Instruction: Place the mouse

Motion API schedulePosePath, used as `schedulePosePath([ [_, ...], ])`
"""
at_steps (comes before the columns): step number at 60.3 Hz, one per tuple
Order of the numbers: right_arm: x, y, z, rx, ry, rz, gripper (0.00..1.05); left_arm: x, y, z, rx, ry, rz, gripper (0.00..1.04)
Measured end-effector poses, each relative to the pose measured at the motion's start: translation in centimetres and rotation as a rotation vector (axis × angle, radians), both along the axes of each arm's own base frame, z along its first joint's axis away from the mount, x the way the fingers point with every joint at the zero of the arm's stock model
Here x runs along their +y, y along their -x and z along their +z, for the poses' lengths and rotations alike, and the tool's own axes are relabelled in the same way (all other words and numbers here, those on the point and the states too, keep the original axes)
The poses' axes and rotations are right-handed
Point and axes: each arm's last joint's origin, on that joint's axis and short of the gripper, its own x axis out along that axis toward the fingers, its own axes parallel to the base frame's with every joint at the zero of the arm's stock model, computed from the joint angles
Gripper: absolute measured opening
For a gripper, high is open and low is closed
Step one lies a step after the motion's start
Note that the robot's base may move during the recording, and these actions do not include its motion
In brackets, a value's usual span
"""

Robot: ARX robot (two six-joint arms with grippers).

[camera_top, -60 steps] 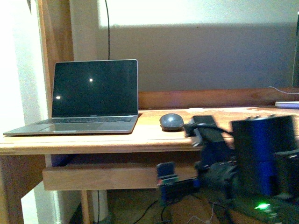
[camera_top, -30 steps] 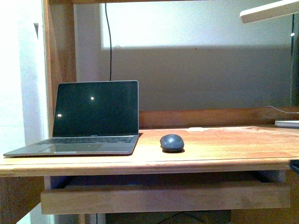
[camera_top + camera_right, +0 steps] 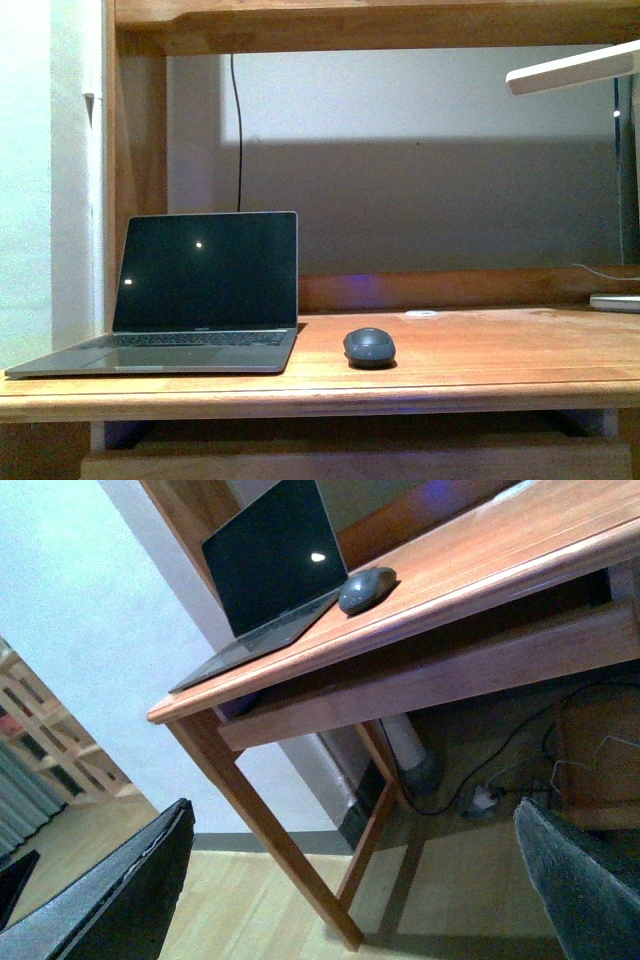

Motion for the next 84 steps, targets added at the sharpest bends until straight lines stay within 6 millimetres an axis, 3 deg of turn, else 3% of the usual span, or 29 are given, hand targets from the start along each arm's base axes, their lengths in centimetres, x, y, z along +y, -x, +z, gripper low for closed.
schedulePosePath([
  [19,0.6,0.1,-3.3,0.126,0.020,-0.031,0.97,0.0,0.0,0.0,0.000,0.000,0.000,0.97],
  [23,0.8,0.2,-3.3,0.016,0.223,-0.347,0.82,0.0,0.0,0.0,0.000,0.000,0.002,0.97],
  [29,0.4,0.2,-3.2,-0.029,0.394,-0.583,0.63,0.0,0.0,0.0,0.000,0.000,0.000,0.97],
  [49,0.4,0.2,-3.2,-0.059,0.500,-0.594,0.02,0.0,0.0,0.0,0.000,0.000,0.000,0.97],
  [69,0.4,0.2,-3.2,-0.059,0.503,-0.596,0.03,0.0,0.0,0.0,0.000,0.000,0.000,0.97],
  [84,0.4,0.2,-3.2,-0.060,0.504,-0.596,0.47,0.0,0.0,0.0,0.000,0.000,0.000,0.97],
])
